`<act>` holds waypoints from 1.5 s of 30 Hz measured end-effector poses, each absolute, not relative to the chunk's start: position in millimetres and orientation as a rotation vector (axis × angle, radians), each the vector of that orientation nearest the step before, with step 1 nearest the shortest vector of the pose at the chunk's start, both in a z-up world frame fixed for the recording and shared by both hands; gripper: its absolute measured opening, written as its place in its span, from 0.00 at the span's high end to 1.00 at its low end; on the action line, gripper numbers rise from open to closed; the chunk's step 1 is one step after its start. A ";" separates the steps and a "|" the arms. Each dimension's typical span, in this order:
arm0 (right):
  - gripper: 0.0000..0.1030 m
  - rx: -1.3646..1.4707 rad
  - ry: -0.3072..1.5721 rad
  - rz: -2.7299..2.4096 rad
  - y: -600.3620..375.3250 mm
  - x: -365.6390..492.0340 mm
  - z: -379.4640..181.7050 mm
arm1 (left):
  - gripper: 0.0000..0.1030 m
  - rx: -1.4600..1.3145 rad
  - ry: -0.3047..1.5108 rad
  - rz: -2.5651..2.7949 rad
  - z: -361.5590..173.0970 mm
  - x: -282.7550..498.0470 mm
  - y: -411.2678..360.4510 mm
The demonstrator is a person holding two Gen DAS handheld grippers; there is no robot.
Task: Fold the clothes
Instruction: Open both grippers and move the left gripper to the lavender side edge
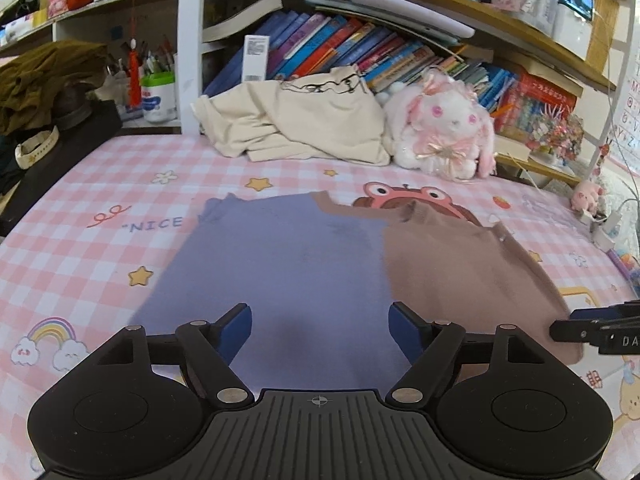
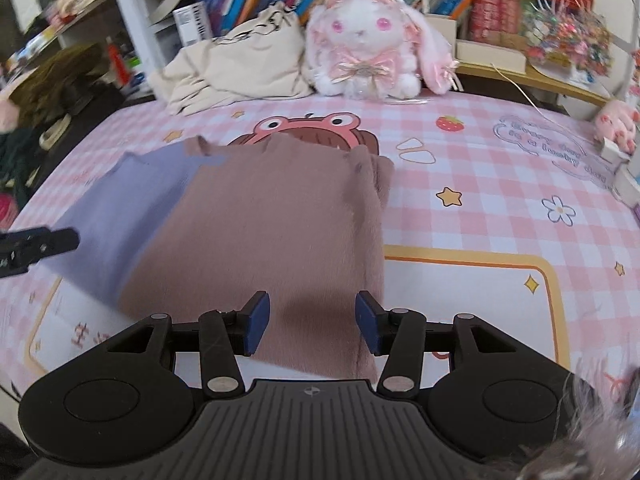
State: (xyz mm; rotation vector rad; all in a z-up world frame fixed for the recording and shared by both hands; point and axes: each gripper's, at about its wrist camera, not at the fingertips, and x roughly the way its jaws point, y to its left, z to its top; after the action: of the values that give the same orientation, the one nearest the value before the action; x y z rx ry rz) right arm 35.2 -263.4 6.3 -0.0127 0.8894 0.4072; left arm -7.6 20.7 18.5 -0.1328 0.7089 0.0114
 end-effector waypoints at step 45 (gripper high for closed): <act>0.16 -0.140 0.934 0.510 -291.4 18.1 -5.8 | 0.13 -0.249 0.871 0.153 -4.5 -25.6 -9.1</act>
State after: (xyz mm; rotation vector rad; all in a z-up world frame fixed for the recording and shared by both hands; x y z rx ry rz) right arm 18.1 -291.4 -5.8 -0.1402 0.9345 0.5097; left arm -25.6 -9.1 -4.5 -0.2488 0.8714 0.1532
